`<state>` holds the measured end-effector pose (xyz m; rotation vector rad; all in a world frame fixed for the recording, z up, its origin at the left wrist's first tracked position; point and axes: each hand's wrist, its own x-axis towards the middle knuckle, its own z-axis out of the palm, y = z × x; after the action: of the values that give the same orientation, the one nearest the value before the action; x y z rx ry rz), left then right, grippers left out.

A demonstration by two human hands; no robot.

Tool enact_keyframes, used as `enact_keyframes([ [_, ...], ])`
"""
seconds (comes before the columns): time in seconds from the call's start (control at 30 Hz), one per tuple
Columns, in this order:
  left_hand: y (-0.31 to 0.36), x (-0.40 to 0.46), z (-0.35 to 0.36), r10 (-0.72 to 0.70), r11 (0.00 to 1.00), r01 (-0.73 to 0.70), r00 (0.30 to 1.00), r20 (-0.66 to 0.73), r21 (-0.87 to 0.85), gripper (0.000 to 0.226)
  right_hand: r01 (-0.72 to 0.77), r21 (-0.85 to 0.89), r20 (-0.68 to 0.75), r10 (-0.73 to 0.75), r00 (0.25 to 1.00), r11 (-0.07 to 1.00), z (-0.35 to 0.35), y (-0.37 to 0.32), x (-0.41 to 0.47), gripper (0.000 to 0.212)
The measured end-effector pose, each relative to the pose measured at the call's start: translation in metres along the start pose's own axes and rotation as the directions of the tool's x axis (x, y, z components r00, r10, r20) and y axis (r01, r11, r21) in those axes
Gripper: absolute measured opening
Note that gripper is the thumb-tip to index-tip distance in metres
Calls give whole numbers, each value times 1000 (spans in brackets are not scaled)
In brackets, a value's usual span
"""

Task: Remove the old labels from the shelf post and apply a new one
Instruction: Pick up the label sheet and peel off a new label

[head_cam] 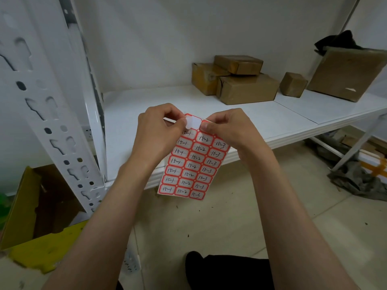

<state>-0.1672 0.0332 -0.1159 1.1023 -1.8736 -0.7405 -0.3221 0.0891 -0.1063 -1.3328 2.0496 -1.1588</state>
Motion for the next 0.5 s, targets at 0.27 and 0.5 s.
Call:
enact_keyframes([
  [0.27,1,0,-5,-84,988,92,994,67,-126,13,-15,-34,-15,15,1000,999,0,1,3,14],
  [0.5,-3,3,-11,-120,977,170,939,322,-131,21,-25,26,-34,25,999,999,-6,1,3,12],
])
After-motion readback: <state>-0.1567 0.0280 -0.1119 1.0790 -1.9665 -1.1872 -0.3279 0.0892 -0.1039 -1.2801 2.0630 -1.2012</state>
